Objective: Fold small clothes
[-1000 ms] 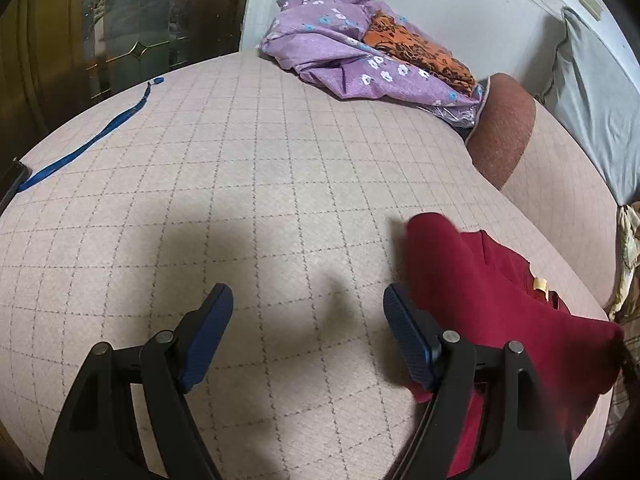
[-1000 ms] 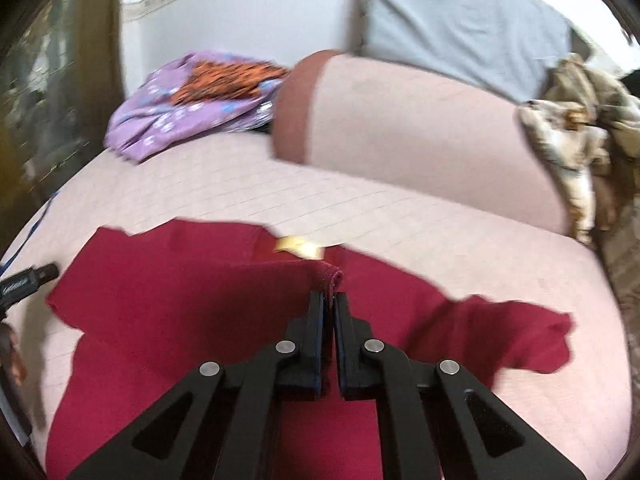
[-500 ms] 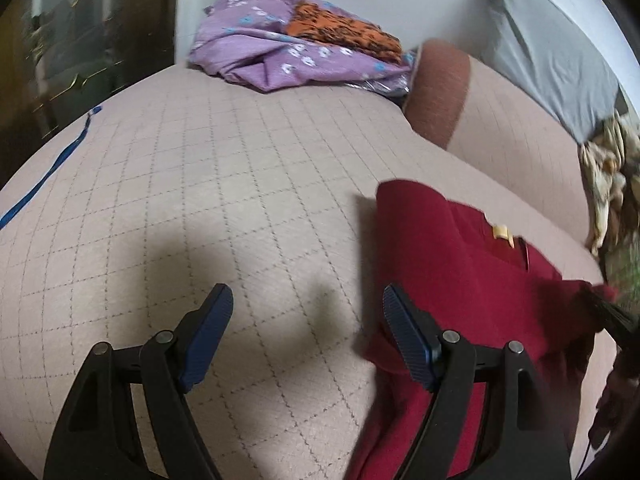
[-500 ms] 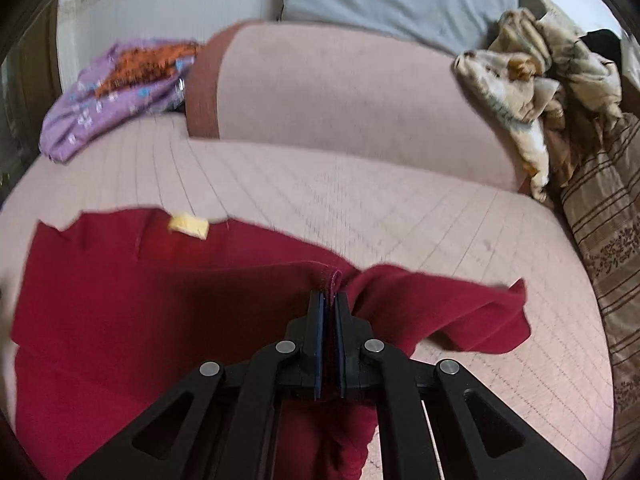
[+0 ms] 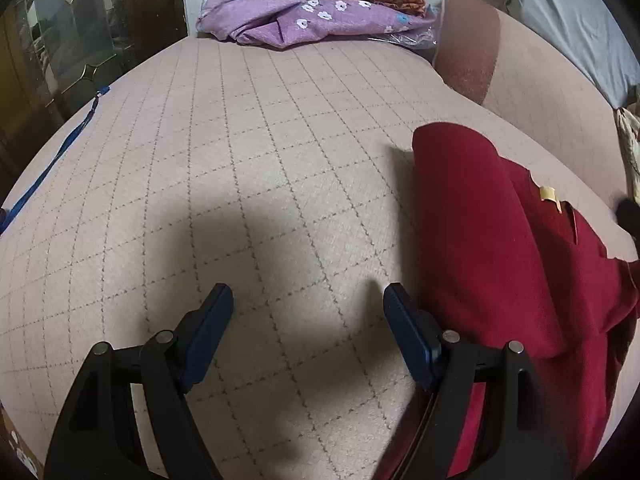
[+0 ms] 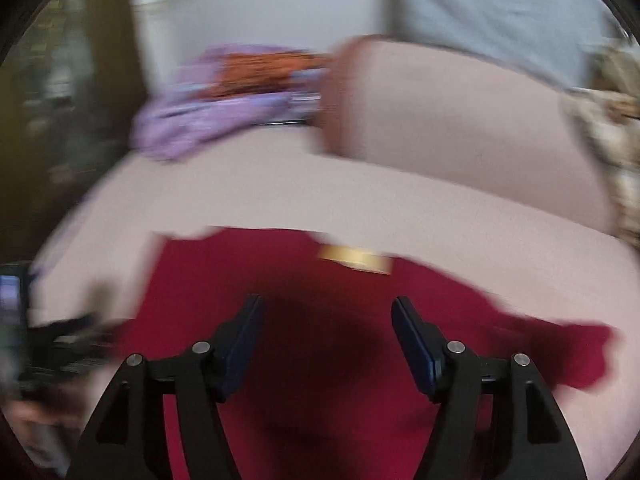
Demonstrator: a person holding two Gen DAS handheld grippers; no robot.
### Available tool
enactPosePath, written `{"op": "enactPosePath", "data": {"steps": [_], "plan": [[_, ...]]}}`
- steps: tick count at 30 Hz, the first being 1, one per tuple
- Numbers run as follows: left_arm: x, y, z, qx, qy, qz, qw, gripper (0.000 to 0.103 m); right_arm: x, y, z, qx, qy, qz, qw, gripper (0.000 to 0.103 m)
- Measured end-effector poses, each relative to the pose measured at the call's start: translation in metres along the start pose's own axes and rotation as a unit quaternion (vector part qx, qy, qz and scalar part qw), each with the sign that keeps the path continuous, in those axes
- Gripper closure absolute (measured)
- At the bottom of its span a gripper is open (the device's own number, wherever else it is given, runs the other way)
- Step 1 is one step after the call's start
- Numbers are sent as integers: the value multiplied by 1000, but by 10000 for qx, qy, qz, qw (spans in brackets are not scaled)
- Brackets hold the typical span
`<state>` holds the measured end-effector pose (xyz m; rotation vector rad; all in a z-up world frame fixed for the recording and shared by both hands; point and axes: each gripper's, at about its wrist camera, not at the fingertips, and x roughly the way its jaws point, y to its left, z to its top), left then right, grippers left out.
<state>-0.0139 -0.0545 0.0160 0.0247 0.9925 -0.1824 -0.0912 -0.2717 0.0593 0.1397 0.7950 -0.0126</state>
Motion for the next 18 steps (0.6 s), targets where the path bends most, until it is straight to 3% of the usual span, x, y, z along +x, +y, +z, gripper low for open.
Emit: {"op": "enactPosePath", "data": {"steps": [2, 6, 9, 10, 11, 12, 15, 18], "plan": [[0, 2, 0, -17, -2, -32, 10000, 26, 36, 48, 21, -270, 212, 805, 9962, 35], [2, 9, 5, -138, -5, -111, 9998, 25, 72, 89, 39, -736, 384, 866, 9928, 35], [2, 16, 8, -266, 0, -175, 9995, 25, 105, 114, 48, -1160, 766, 967, 9856, 39], [3, 17, 9, -276, 2, -174, 9995, 25, 118, 120, 46, -1315, 1026, 881, 9820, 46], [3, 19, 10, -293, 1, -172, 9994, 25, 127, 123, 45, -1421, 1228, 842, 9786, 76], [2, 21, 11, -332, 2, -165, 9993, 25, 133, 126, 44, -1509, 1339, 860, 9757, 87], [0, 31, 14, -570, -70, -122, 9983, 25, 135, 139, 43, -1712, 1328, 994, 9712, 94], [-2, 38, 16, -727, -169, -145, 9971, 25, 139, 139, 51, -1288, 1204, 1539, 9722, 95]]}}
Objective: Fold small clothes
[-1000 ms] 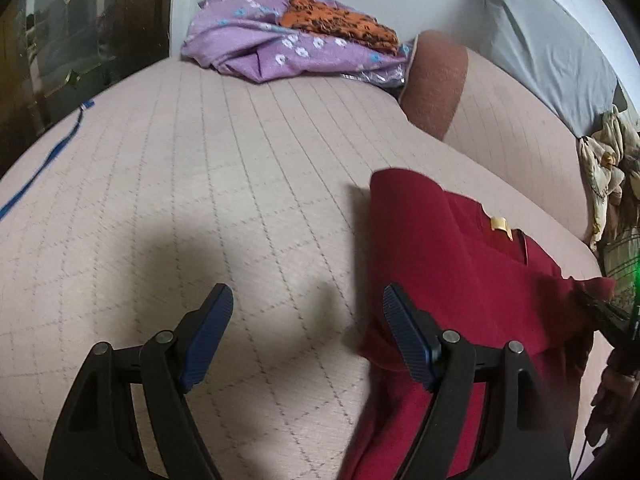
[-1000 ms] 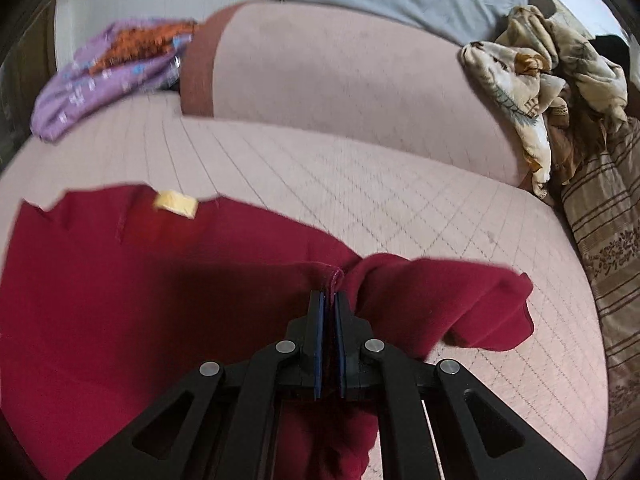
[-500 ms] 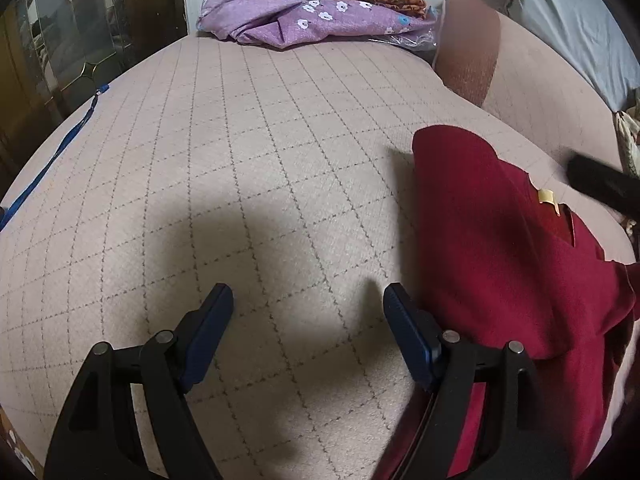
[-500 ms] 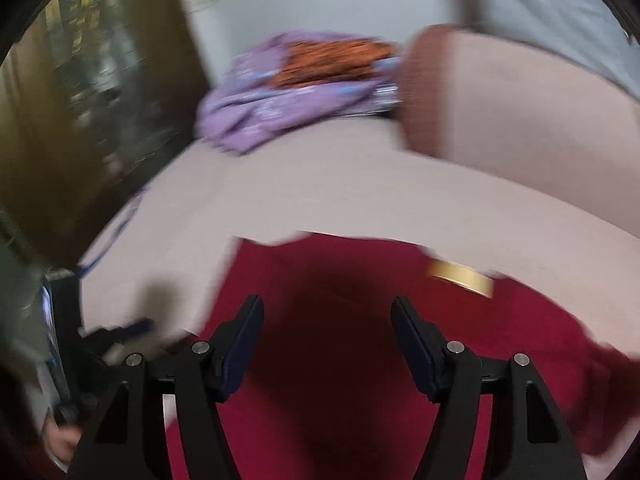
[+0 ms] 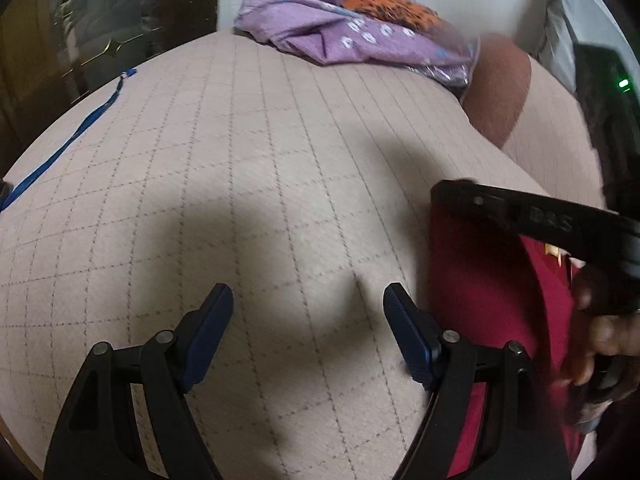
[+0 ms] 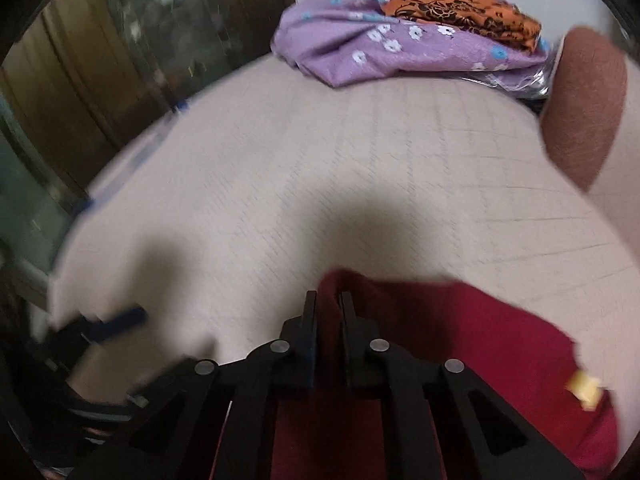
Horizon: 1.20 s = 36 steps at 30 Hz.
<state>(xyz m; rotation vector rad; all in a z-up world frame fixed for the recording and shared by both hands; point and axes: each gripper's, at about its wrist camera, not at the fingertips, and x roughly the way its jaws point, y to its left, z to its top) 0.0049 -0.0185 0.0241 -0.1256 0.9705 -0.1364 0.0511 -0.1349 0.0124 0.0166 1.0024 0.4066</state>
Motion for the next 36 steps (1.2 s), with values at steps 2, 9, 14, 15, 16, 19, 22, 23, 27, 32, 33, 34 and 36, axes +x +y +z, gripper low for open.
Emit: {"op": "enactPosePath", "data": {"steps": [2, 9, 14, 15, 16, 19, 22, 23, 27, 32, 33, 34, 36], "plan": [[0, 3, 2, -79, -60, -30, 9999, 25, 9, -5, 5, 238, -136, 171, 9995, 95], [-5, -3, 2, 34, -116, -231, 9997, 25, 11, -5, 1, 539, -328, -93, 9980, 62], [-14, -11, 1, 171, -251, -537, 9981, 25, -53, -11, -26, 614, -896, -378, 9934, 58], [-13, -16, -1, 270, -198, -637, 9974, 25, -62, -12, -36, 593, -938, -525, 9924, 60], [-12, -21, -3, 371, -141, -705, 9967, 25, -64, -13, -48, 600, -838, -714, 9921, 61], [-8, -35, -11, 737, -37, -559, 9957, 25, -55, -14, -59, 515, -621, -767, 9938, 68], [2, -40, -15, 1053, -3, 32, 9944, 25, -29, -20, -69, 428, -254, -1060, 9931, 71], [5, -39, -16, 1069, 38, 186, 9941, 25, -25, -25, -75, 410, -147, -1262, 9911, 72], [9, -29, -13, 903, 121, 284, 9954, 25, -33, -34, -82, 478, -266, -1517, 9869, 70], [7, -32, -14, 893, 67, 218, 9957, 25, -52, -38, -81, 777, -596, -1146, 9886, 68], [6, -31, -13, 884, 52, 208, 9958, 25, -52, -38, -76, 774, -640, -1192, 9878, 68], [6, -30, -12, 861, 31, 176, 9961, 25, -51, -39, -73, 793, -691, -1225, 9869, 68], [3, -28, -10, 817, -14, 125, 9966, 25, -45, -43, -61, 867, -755, -1172, 9864, 67]]}}
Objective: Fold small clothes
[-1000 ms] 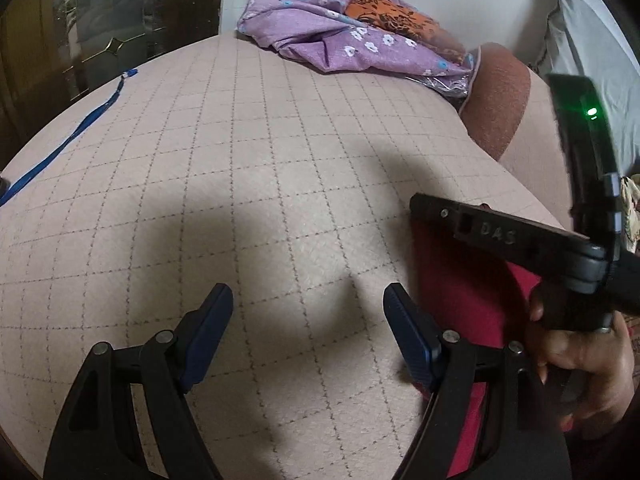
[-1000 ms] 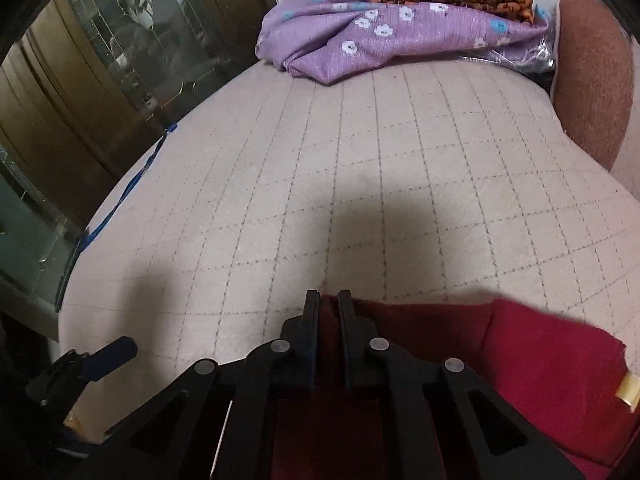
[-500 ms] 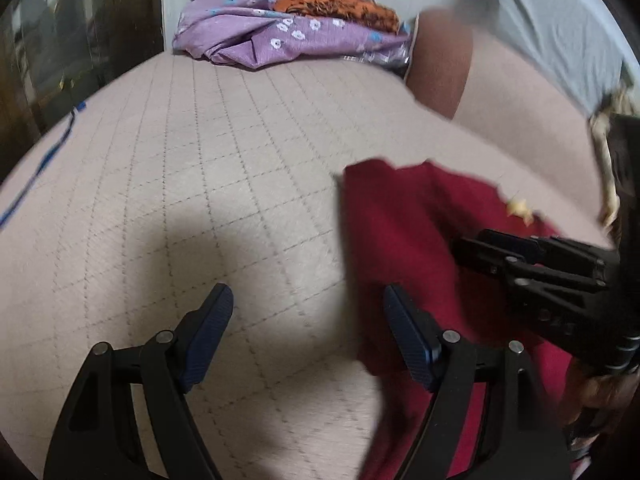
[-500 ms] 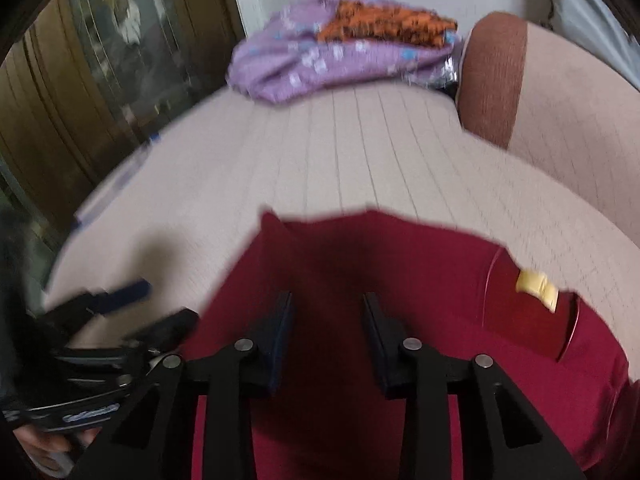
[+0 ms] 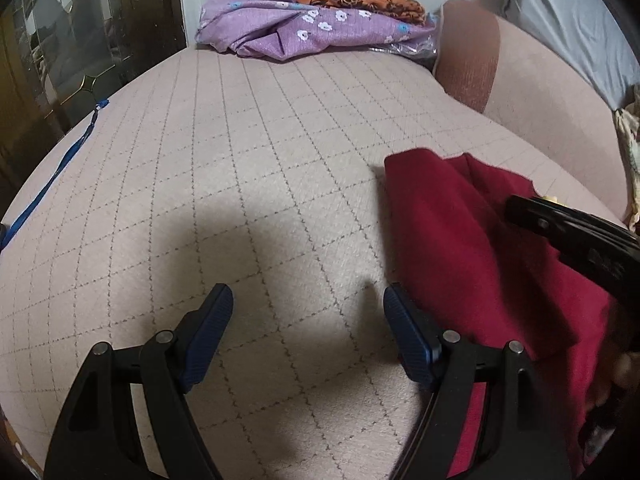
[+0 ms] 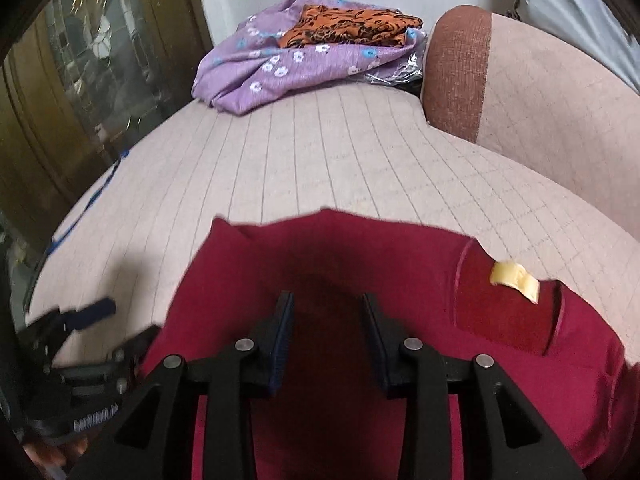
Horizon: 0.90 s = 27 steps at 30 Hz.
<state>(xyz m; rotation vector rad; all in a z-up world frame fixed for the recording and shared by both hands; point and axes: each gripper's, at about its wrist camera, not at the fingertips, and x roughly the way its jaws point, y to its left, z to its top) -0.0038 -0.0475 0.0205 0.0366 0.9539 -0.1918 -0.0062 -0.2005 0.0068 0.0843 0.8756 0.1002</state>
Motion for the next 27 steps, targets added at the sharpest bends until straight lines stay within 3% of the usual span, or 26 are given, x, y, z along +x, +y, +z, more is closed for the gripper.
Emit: {"op": "enactPosePath", "data": {"steps": [2, 3, 6, 9, 10, 11, 15, 18, 22, 27], "plan": [[-3, 2, 2, -51, -86, -54, 9999, 25, 7, 1, 5, -43, -46, 9, 10000, 50], [-3, 3, 3, -94, -112, -106, 9998, 25, 12, 2, 6, -172, -20, -10, 9998, 47], [-3, 4, 6, -183, -119, -294, 9993, 25, 23, 4, 1, -701, 168, -7, 9974, 46], [-9, 1, 7, -142, -265, -396, 9988, 25, 23, -1, -1, -723, 170, 118, 9972, 51], [-11, -1, 7, -115, -322, -432, 9985, 25, 23, -3, -2, -660, 206, 209, 9974, 71], [-13, -2, 7, -103, -358, -466, 9982, 25, 23, -4, -3, -637, 226, 260, 9974, 100], [-19, -4, 8, -146, -538, -588, 9967, 25, 18, 3, -5, -839, 49, 8, 9965, 100], [-19, -8, 8, -110, -552, -739, 9957, 25, 15, -6, 1, -519, -84, -31, 9986, 100], [-15, -24, 5, 198, -533, -804, 9951, 25, 30, -14, 3, -203, 89, -172, 9996, 100], [-3, -32, 3, 373, -265, -673, 9967, 25, 13, -21, -3, 96, 93, -87, 9999, 84]]}}
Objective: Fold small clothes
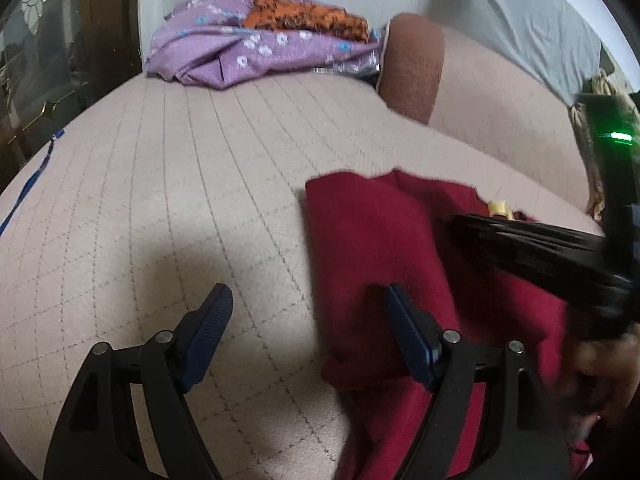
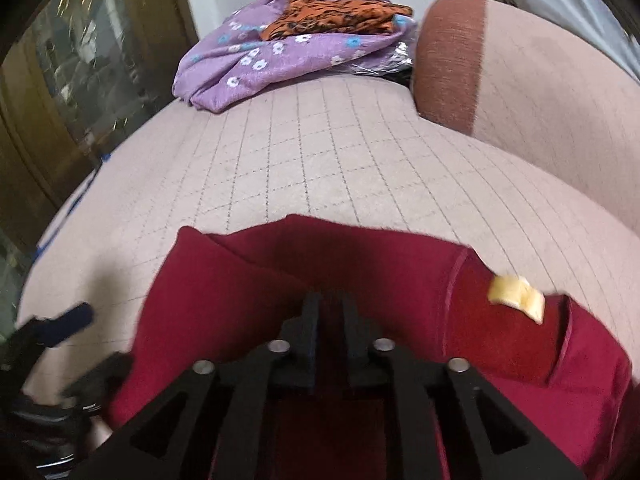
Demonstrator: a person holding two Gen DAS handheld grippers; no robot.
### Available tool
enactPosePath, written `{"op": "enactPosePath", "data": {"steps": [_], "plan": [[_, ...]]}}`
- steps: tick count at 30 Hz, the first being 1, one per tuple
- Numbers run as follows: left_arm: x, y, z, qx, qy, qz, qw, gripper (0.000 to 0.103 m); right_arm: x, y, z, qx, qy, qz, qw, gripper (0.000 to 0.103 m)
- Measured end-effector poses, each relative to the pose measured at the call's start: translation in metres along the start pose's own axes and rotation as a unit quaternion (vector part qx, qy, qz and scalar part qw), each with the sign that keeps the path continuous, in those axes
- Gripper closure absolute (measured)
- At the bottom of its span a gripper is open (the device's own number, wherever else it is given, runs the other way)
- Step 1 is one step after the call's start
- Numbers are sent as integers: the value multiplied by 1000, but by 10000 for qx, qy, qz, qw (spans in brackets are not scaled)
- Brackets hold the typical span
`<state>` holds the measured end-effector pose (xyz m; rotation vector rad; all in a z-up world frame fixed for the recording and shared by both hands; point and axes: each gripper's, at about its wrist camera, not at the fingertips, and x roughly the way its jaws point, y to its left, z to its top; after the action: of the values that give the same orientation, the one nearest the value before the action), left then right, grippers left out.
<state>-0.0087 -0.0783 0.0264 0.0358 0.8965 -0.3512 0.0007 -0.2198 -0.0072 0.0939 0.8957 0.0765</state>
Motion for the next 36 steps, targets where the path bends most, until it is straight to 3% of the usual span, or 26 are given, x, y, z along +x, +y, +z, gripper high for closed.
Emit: {"op": "enactPosePath", "data": {"steps": [4, 7, 9, 11, 12, 14, 18, 21, 25, 28, 31, 36], "plan": [[6, 2, -3, -21, 127, 196, 9997, 19, -31, -5, -31, -55, -24, -125, 9999, 68], [7, 1, -4, -11, 169, 264, 9995, 19, -31, -19, -59, -11, 234, -329, 9992, 67], [3, 1, -4, 2, 75, 272, 9996, 19, -42, -27, -68, 33, 43, -243, 9997, 67], [-4, 1, -3, -38, -76, 183, 9998, 19, -56, -38, -70, 258, 160, -322, 9990, 66], [-10, 1, -2, -88, -192, 54, 9998, 19, -78, -55, -73, 584, -84, -224, 9980, 63], [-20, 1, 1, -154, -402, -167, 9989, 19, -88, -66, -74, 724, -181, -306, 9967, 49], [-31, -13, 0, 45, -730, -420, 9964, 19, -105, -107, -82, 1156, -210, -953, 9885, 48], [-21, -27, -4, 360, -494, -395, 9973, 19, -98, -138, -90, 1506, -20, -1006, 9835, 52], [8, -41, -16, 786, 203, -196, 9965, 19, -104, -141, -97, 1635, -88, -791, 9833, 49], [7, -42, -18, 798, 195, -176, 9965, 19, -134, -138, -96, 1738, -268, -591, 9826, 48], [5, -41, -18, 743, 178, -214, 9969, 19, -166, -146, -99, 1805, -527, -745, 9793, 35], [5, -41, -19, 725, 181, -182, 9970, 19, -203, -190, -98, 2571, -681, -833, 9604, 30]]}}
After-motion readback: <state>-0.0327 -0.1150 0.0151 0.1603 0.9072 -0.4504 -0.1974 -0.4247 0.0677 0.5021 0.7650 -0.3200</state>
